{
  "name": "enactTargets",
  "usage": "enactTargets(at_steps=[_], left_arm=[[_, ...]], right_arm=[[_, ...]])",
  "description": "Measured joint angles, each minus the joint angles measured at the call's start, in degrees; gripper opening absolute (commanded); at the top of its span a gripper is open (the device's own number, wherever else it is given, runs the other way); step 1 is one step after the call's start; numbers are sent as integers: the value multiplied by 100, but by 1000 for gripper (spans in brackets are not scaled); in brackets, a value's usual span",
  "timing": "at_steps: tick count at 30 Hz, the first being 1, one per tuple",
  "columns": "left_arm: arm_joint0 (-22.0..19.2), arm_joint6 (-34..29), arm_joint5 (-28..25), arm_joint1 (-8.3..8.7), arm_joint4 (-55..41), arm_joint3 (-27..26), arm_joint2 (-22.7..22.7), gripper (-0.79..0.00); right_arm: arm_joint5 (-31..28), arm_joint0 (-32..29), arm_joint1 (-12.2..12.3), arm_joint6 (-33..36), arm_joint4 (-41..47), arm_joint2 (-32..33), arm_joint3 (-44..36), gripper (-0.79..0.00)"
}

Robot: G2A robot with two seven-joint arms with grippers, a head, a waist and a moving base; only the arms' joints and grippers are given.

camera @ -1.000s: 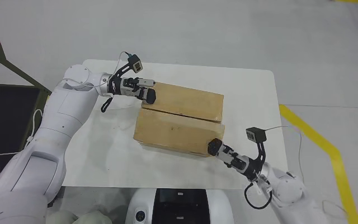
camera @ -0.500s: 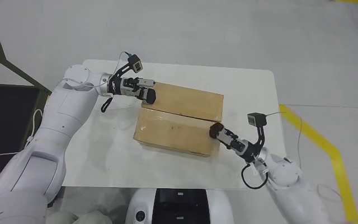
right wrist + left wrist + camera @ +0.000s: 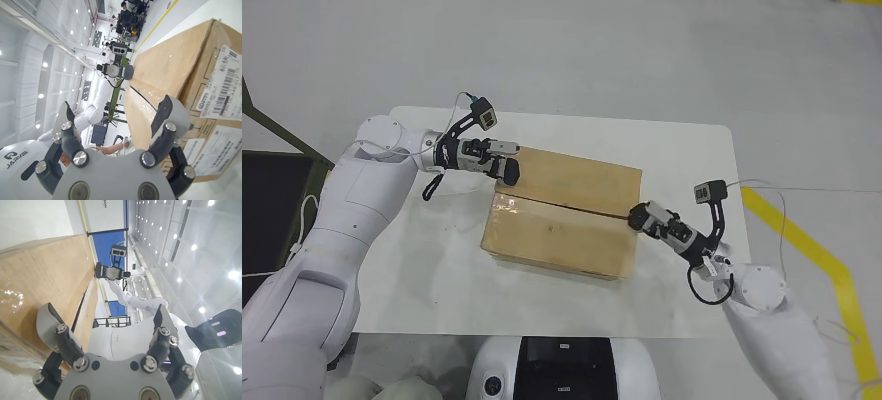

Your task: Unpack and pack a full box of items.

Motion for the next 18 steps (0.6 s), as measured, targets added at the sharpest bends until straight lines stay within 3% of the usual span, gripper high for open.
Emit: enactTargets(at_steps=[18], left_arm=[[0, 0, 0, 0, 0, 0, 0, 0]], right_arm=[[622, 231, -12, 215, -94, -54, 136, 0]])
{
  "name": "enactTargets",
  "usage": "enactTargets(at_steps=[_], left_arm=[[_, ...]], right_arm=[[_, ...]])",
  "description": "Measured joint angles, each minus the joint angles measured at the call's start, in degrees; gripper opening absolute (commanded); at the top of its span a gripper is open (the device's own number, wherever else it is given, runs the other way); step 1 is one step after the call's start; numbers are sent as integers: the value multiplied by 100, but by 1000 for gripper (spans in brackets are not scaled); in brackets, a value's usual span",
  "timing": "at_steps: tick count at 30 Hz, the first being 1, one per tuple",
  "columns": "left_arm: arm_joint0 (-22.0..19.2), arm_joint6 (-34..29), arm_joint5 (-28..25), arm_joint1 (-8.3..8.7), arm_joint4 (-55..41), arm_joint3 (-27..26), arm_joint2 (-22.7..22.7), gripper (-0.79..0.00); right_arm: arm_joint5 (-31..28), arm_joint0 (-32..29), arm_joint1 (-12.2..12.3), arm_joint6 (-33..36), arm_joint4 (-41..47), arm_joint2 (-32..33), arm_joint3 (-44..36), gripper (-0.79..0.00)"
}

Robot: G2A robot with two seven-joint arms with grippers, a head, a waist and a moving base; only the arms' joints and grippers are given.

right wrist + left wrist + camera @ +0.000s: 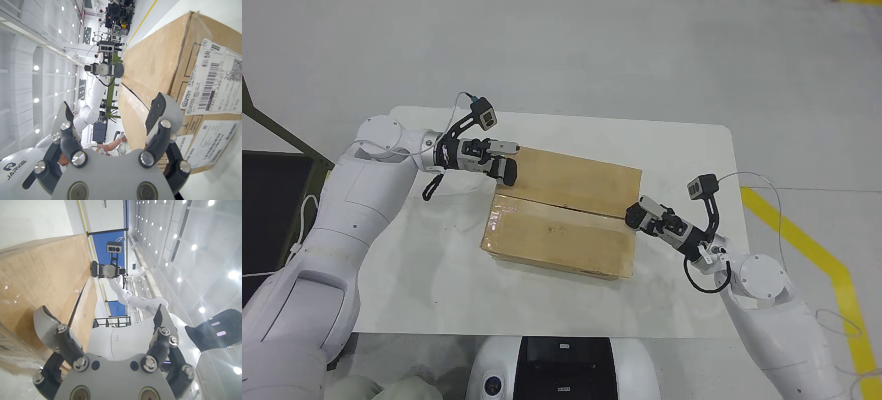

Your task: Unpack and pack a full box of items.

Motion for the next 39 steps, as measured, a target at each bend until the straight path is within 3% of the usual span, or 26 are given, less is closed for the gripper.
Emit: enactTargets(at_steps=[15, 21, 30, 39], left_arm=[[-2, 12, -4, 1, 0, -16, -10, 0], [262, 333, 125, 156, 25, -938, -483, 0], [1360, 1046, 306, 527, 187, -2243, -1682, 0], [3074, 2402, 204, 778, 360, -3513, -3065, 0]], right_arm=[[-2, -1, 0, 0, 3, -1, 1, 0], [-2, -1, 0, 0, 3, -1, 1, 0], [-2, -1, 0, 0, 3, 0, 1, 0], [-2, -1, 0, 0, 2, 0, 1, 0]])
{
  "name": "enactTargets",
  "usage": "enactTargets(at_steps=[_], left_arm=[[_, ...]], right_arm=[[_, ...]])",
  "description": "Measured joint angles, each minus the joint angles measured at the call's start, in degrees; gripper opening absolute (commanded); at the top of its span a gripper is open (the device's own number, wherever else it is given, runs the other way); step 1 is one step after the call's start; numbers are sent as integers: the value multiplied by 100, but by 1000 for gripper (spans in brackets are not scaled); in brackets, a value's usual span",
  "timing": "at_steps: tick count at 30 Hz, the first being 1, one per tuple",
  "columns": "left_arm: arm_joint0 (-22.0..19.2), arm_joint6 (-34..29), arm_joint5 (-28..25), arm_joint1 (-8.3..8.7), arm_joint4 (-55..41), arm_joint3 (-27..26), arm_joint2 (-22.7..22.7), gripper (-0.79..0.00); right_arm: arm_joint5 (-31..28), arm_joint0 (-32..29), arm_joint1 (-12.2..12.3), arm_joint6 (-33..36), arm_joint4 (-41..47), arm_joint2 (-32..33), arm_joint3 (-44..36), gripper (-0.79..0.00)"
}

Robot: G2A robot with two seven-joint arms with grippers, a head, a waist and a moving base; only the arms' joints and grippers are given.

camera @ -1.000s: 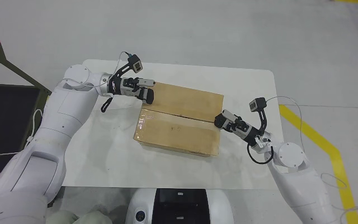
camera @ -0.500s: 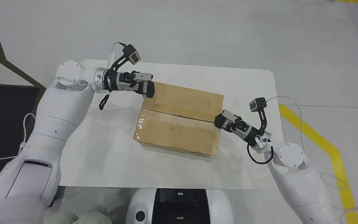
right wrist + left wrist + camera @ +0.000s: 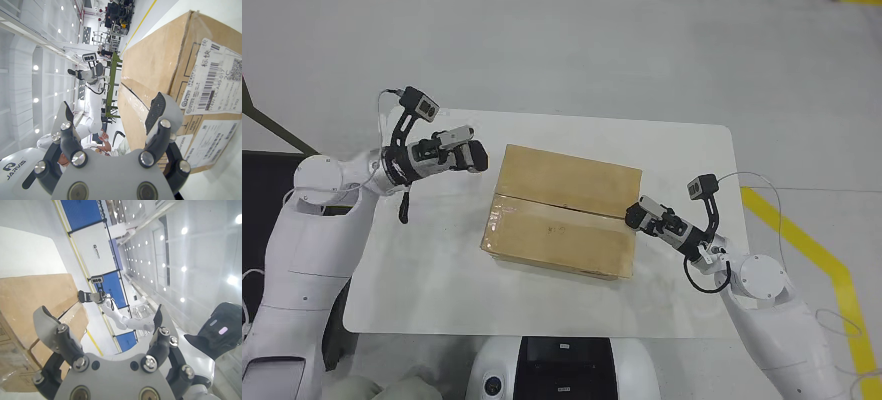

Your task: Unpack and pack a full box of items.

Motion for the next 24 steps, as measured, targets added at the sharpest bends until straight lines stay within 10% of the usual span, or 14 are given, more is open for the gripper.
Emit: enactTargets(at_steps=[13, 24], left_arm=[[2276, 1917, -561, 8, 374, -1167, -1298, 0], [3120, 2671, -743, -106, 363, -1310, -1454, 0]], right_arm=[[0, 0, 0, 0, 0, 0, 0, 0], [0, 0, 0, 0, 0, 0, 0, 0]])
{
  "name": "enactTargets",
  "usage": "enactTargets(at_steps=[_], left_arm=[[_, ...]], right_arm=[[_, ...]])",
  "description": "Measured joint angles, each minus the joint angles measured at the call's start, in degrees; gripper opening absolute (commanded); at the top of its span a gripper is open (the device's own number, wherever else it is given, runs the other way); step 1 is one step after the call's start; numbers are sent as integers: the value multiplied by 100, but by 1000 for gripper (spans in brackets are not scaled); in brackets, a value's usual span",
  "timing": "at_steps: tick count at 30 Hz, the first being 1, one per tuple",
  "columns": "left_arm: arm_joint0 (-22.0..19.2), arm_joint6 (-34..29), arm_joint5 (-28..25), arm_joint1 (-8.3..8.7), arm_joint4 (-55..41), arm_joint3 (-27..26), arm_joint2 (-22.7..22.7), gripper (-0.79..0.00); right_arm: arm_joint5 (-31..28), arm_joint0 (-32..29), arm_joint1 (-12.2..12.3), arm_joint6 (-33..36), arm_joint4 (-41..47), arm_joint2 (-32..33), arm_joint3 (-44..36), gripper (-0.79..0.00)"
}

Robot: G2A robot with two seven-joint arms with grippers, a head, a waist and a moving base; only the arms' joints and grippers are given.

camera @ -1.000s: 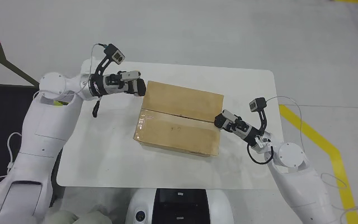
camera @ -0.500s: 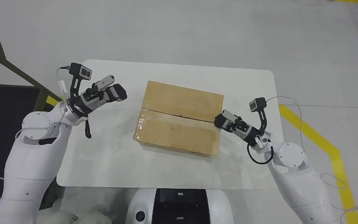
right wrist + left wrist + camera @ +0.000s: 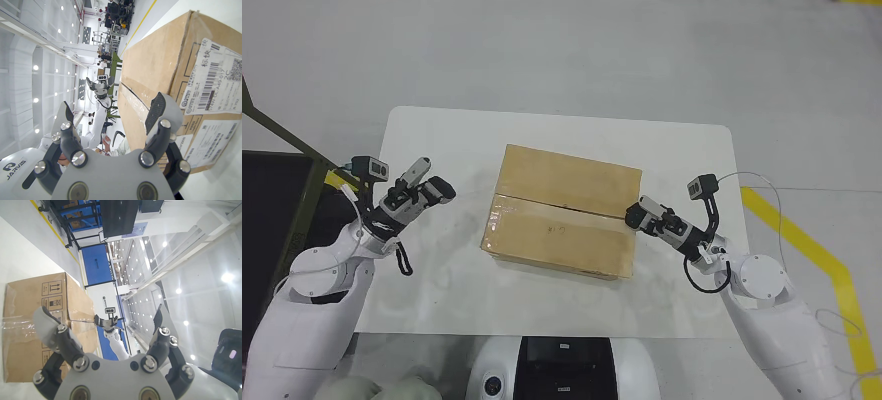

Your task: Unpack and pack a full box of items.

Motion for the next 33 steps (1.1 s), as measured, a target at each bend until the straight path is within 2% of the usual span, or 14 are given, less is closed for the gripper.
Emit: enactTargets(at_steps=[20, 27, 33], left_arm=[[6, 76, 3, -18, 149, -53, -62, 0], [83, 1160, 54, -135, 69, 11, 84, 0], [688, 2492, -696, -285, 1038, -262, 291, 0]], right_arm=[[0, 0, 0, 0, 0, 0, 0, 0], [0, 0, 0, 0, 0, 0, 0, 0], [0, 0, 0, 0, 0, 0, 0, 0]])
